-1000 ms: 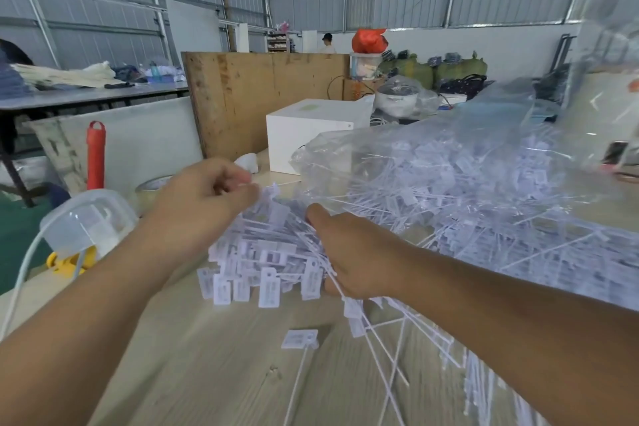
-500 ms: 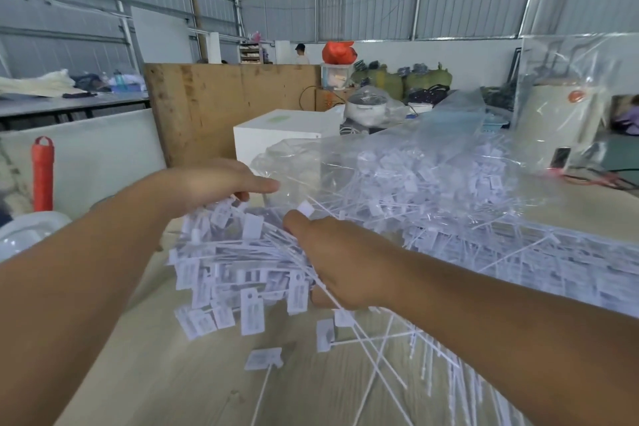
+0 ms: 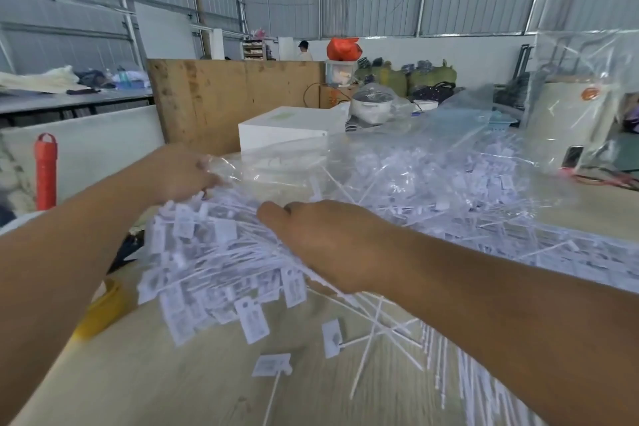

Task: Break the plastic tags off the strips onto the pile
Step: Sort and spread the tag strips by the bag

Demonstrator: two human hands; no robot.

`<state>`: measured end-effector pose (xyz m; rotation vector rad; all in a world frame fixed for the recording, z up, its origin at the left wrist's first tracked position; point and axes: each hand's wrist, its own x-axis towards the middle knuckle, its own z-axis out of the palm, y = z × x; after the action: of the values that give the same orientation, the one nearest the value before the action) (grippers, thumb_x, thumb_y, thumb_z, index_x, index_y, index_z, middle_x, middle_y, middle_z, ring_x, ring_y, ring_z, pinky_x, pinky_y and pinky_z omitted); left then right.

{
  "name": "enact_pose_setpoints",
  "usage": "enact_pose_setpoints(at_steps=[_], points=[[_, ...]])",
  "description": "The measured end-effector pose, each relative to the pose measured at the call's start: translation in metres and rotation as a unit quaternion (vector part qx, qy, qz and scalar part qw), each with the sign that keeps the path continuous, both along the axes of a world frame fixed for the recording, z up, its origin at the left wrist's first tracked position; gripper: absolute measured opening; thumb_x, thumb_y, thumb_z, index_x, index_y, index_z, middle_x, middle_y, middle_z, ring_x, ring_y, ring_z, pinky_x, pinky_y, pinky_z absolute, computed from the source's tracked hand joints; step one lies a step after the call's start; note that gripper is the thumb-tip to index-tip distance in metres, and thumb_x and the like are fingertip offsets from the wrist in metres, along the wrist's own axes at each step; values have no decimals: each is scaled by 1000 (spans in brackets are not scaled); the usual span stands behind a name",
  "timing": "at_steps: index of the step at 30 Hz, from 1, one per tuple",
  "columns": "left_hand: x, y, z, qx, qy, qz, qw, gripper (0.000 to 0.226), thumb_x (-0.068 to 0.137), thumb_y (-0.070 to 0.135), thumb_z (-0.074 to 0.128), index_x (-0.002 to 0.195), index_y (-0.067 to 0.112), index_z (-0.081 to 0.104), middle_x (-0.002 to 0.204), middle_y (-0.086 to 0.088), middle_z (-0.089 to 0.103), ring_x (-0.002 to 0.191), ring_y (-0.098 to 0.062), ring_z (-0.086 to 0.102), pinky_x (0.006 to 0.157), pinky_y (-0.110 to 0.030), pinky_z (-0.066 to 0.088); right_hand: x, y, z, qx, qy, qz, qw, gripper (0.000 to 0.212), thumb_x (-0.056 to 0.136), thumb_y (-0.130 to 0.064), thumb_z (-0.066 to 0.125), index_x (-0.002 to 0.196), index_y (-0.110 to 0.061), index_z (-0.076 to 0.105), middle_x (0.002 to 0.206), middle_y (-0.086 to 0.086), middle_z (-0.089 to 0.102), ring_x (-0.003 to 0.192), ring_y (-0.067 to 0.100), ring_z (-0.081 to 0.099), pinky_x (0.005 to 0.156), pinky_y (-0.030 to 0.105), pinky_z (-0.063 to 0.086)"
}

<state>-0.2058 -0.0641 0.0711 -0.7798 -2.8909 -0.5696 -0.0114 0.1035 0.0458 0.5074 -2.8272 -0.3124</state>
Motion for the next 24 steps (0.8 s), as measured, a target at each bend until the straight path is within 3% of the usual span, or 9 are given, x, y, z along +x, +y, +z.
enact_pose_setpoints(at_steps=[3, 6, 8, 10, 13, 16, 19, 22, 24], points=[[-8, -17, -11, -67, 30, -9, 997, 22, 89, 18, 63, 68, 12, 67, 83, -9, 68, 73, -20, 56, 65, -29, 38, 3, 14, 10, 1, -8, -34, 999, 64, 76, 1, 66, 123, -16, 26, 72, -2, 32, 54, 12, 35, 44, 28, 24], [-3, -20, -19, -105, -18, -21, 994, 16, 80, 12, 67, 64, 9, 68, 72, -5, 66, 70, -19, 58, 61, -29, 40, 4, 28, 19, 10, -20, -73, 997, 66, 77, 0, 67, 126, -16, 26, 76, -1, 37, 60, 15, 43, 48, 29, 32], [1, -19, -20, -136, -18, -29, 990, 9, 76, 18, 71, 72, 17, 63, 75, -3, 62, 72, -18, 57, 61, -31, 41, 4, 37, 22, 14, -28, -94, 995, 72, 78, -5, 70, 132, -15, 25, 83, 1, 43, 69, 19, 49, 52, 29, 36], [8, -20, -22, -141, -3, -44, 989, 28, 74, 18, 72, 89, 29, 51, 88, 5, 55, 79, -13, 54, 63, -29, 40, 6, 45, 25, 8, -28, -120, 992, 72, 81, -9, 66, 138, -13, 22, 88, 1, 42, 74, 21, 47, 55, 29, 35], [18, -17, -26, -23, 19, -98, 995, 49, 77, 5, 68, 117, 29, 52, 109, 8, 55, 99, -14, 55, 81, -26, 44, 9, 53, 24, -5, -25, -161, 987, 68, 82, -12, 62, 139, -12, 24, 78, -3, 34, 62, 15, 38, 52, 28, 30], [30, -1, -28, 104, 43, -97, 989, 9, 83, 21, 69, 84, 13, 64, 79, 2, 67, 78, -16, 60, 66, -26, 41, 10, 47, 14, 9, -41, -161, 986, 72, 77, -8, 67, 135, -14, 25, 76, -3, 35, 59, 11, 38, 46, 26, 27], [44, 14, -30, 216, 31, -58, 974, 33, 93, 40, 58, 72, 15, 61, 64, 10, 69, 55, -7, 57, 56, -28, 38, 7, 36, 1, 30, -32, -130, 991, 77, 75, -5, 71, 135, -14, 24, 76, -1, 39, 59, 17, 42, 48, 29, 32], [58, 13, -36, 305, 146, -48, 940, 39, 99, 43, 47, 71, 16, 50, 61, 6, 66, 52, -3, 57, 47, -26, 36, 2, 37, -1, 7, -2, -152, 988, 82, 75, -6, 71, 140, -13, 23, 91, 6, 49, 73, 26, 54, 56, 33, 43], [63, 3, -46, 294, 225, -70, 926, 38, 100, 43, 46, 72, 17, 44, 55, -1, 57, 51, -10, 56, 46, -30, 40, 0, 46, 4, -62, 2, -197, 978, 81, 76, -9, 73, 140, -14, 24, 103, 8, 52, 90, 30, 58, 68, 36, 49]])
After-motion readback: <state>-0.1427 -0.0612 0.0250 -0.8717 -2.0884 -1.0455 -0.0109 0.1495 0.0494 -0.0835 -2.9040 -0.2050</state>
